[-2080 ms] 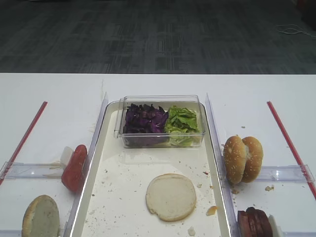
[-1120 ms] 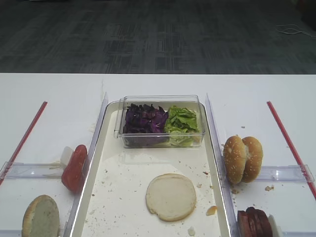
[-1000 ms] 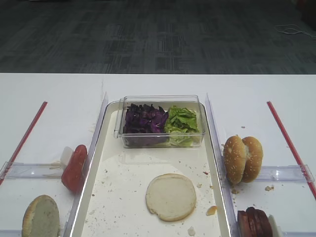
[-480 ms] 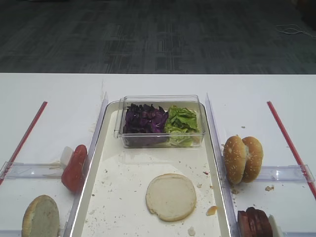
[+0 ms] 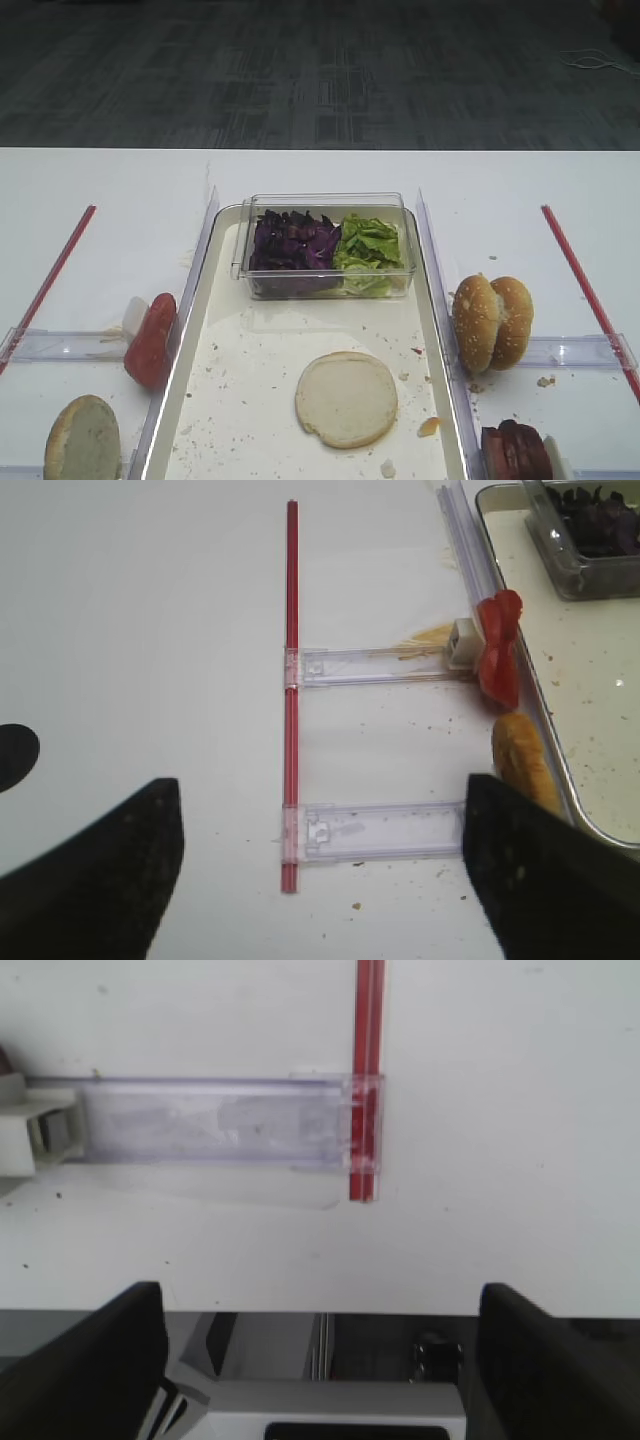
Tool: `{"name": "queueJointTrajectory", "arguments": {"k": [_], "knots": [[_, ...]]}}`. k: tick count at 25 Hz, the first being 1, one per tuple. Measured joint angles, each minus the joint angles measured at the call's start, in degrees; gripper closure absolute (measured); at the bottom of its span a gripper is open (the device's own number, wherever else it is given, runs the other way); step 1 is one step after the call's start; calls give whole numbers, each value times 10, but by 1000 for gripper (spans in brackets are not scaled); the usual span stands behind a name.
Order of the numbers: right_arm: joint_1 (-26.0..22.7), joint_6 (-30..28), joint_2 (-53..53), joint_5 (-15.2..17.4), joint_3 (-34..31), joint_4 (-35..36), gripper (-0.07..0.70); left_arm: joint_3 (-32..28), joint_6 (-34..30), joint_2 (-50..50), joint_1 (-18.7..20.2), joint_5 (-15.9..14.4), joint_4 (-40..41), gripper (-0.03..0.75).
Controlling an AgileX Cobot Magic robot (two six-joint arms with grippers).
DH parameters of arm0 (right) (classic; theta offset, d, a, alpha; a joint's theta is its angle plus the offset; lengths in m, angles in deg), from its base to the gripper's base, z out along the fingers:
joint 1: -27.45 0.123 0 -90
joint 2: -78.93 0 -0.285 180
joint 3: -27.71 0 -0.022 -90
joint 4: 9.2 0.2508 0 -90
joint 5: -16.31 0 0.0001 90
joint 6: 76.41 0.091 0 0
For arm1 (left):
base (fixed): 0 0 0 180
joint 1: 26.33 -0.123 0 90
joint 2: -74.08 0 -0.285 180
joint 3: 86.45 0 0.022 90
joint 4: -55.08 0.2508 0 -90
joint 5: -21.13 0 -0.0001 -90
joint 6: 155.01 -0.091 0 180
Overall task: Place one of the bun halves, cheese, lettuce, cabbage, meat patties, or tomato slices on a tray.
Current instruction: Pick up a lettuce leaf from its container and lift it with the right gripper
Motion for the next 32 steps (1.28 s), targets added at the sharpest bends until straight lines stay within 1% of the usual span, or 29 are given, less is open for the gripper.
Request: {"name": "queueJointTrajectory", "arguments": {"k": [5,10,13,17,23,32], "knots": [[0,0,0,0,2,-5,-21,0,0,0,0,0,0,151],[0,1,18,-7,25,-5,-21,0,0,0,0,0,0,151],[0,-3,48,-17,38,-6,-21,0,0,0,0,0,0,151],[0,-3,101,-40,68,-10,-21,0,0,0,0,0,0,151],[0,-6,198,-59,144,-15,-22,0,0,0,0,0,0,153],[0,-6,364,-65,319,-16,-21,0,0,0,0,0,0,153]]}}
